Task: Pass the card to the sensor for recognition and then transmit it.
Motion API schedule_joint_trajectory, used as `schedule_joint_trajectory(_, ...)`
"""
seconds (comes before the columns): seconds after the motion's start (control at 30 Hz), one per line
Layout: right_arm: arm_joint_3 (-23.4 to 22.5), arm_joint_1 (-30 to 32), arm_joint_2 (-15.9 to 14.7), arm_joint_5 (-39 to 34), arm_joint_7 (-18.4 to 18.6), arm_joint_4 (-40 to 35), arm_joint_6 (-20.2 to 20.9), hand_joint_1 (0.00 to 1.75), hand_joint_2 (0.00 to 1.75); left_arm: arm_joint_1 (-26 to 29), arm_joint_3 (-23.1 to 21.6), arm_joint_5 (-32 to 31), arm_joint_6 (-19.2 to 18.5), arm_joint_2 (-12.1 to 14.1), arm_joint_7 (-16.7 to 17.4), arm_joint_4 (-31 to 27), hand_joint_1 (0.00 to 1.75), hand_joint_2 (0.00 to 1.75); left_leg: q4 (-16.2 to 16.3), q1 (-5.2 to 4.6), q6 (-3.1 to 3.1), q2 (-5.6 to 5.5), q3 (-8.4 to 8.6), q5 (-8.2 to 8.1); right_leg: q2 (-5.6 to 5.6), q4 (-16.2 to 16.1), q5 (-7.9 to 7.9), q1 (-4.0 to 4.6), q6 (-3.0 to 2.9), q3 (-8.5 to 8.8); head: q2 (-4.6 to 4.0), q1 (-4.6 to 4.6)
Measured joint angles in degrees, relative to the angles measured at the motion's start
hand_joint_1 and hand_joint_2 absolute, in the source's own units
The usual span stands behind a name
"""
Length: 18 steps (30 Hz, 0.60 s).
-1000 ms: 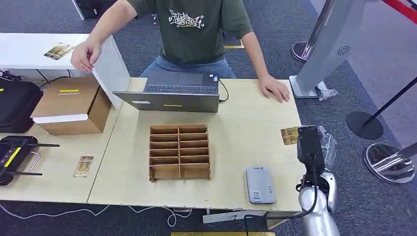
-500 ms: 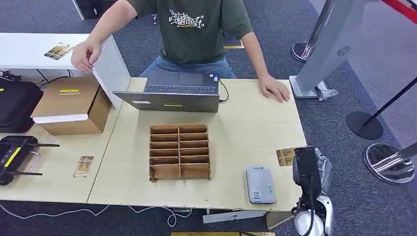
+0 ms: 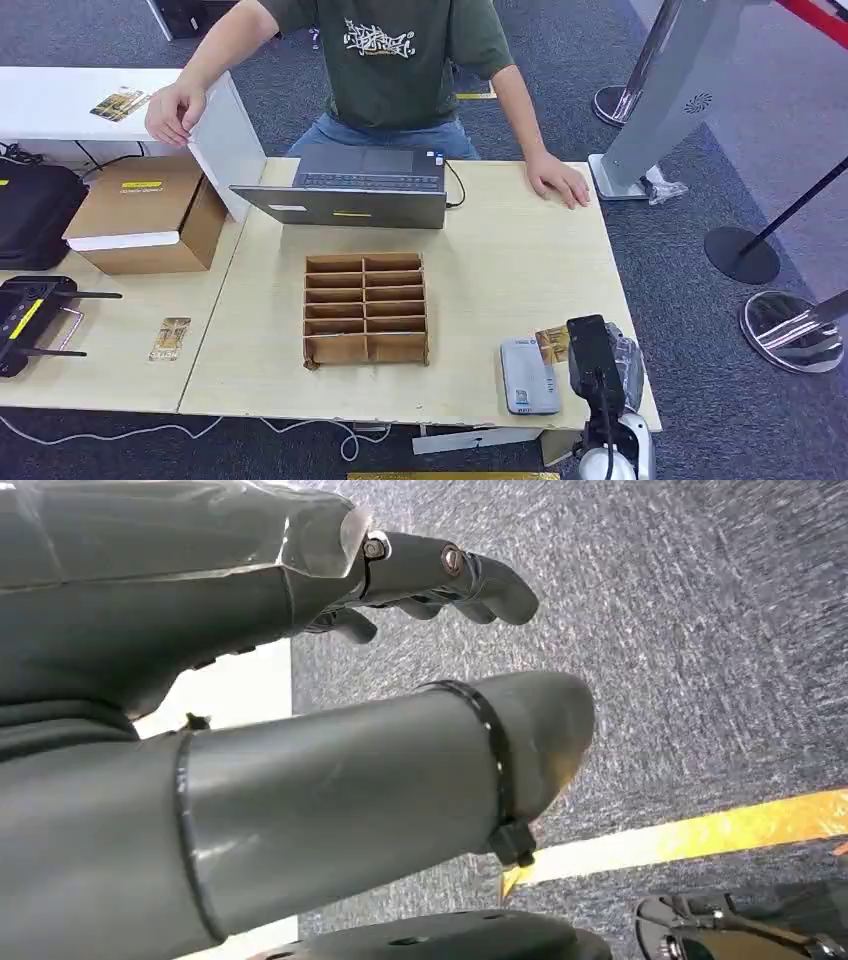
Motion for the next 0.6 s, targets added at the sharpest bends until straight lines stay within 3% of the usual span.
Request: schedule_joint_trajectory(0.6,1.1,1.3,0.2,1.2,1.4,2.8,-0.2,1.75,1.75,0.1,0.5,0.0,-0.2,0.0,0.3,0.0,0.00,0.00,0.0,0.00,0.00,0.00,0.01,0.00,0.00,0.0,0.00,0.00,0.00,0.00,0.00,0.00)
